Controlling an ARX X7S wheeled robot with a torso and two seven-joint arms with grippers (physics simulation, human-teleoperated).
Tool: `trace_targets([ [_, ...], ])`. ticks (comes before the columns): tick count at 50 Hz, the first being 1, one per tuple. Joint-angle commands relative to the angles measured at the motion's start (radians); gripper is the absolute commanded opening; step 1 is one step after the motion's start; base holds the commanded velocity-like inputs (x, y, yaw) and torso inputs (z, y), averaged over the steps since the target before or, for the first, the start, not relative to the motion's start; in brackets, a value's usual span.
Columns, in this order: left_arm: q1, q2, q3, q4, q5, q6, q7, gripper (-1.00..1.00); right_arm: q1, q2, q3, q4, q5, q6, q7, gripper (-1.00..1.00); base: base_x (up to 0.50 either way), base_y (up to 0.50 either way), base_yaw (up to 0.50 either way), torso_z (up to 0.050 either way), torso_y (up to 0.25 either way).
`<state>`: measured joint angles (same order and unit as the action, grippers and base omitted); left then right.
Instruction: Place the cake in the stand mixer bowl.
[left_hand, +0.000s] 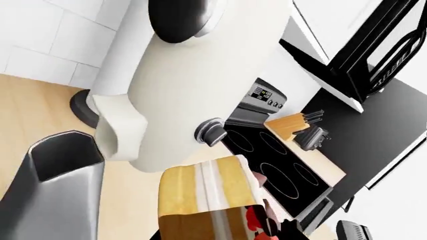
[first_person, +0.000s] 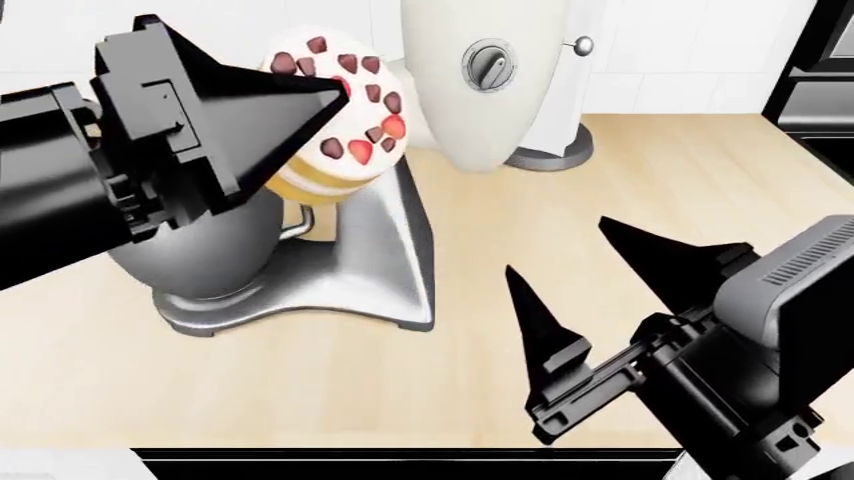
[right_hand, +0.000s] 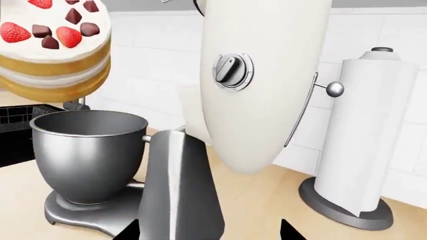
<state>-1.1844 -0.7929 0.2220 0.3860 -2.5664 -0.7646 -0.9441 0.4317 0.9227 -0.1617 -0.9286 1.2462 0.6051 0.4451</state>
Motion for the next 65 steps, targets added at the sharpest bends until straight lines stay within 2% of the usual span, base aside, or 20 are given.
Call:
trace_targets([
  [1,-0.042,-0.048,-0.009,0.003,0.001,0.033,-0.057,-1.0,0.0,0.0,-0.003,0.007,-0.003,-0.001,0.002,1.0,0.0,0.0,0.0,0.0,0.0],
  [7,-0.072,-0.077,-0.004,-0.007,0.007,0.033,-0.088,-1.0,-0.011,-0.003,-0.003,0.016,-0.017,-0.009,-0.009,1.0,0.0,0.0,0.0,0.0,0.0],
  [19,-0.114,-0.2,-0.032,0.016,-0.042,0.054,-0.181,-1.0,-0.02,-0.007,-0.006,0.017,-0.027,-0.016,-0.013,1.0,0.0,0.0,0.0,0.0,0.0],
  [32,-0.198,-0.246,0.041,-0.019,-0.056,0.046,-0.296,-1.0,-0.018,-0.005,-0.011,0.018,-0.027,-0.013,-0.008,1.0,0.0,0.0,0.0,0.0,0.0],
  [38,-0.208,-0.247,0.046,-0.023,-0.058,0.044,-0.297,-1.0,-0.019,-0.005,-0.012,0.018,-0.027,-0.015,-0.007,1.0,0.0,0.0,0.0,0.0,0.002],
  [39,-0.268,-0.248,0.08,-0.056,-0.073,0.028,-0.343,-1.0,-0.018,-0.004,-0.011,0.015,-0.024,-0.015,-0.004,1.0,0.0,0.0,0.0,0.0,0.0],
  [45,-0.272,-0.248,0.084,-0.058,-0.074,0.028,-0.343,-1.0,-0.018,-0.003,-0.012,0.015,-0.024,-0.016,-0.004,1.0,0.0,0.0,0.0,0.0,0.0],
  [46,-0.317,-0.222,0.128,-0.105,-0.048,-0.002,-0.368,-1.0,-0.02,0.0,-0.01,0.014,-0.022,-0.016,-0.003,1.0,0.0,0.0,0.0,0.0,0.0],
  [50,-0.365,-0.189,0.176,-0.166,-0.007,-0.035,-0.387,-1.0,-0.028,-0.003,-0.011,0.023,-0.031,-0.022,-0.011,1.0,0.0,0.0,0.0,0.0,0.0],
  [57,-0.432,-0.169,0.211,-0.213,-0.013,-0.049,-0.421,-1.0,-0.024,-0.008,-0.018,0.033,-0.038,-0.021,-0.017,1.0,0.0,0.0,0.0,0.0,0.0],
  [65,-0.449,-0.115,0.293,-0.354,0.079,-0.122,-0.398,-1.0,-0.022,-0.022,-0.034,0.046,-0.054,-0.021,-0.029,1.0,0.0,0.0,0.0,0.0,0.0],
])
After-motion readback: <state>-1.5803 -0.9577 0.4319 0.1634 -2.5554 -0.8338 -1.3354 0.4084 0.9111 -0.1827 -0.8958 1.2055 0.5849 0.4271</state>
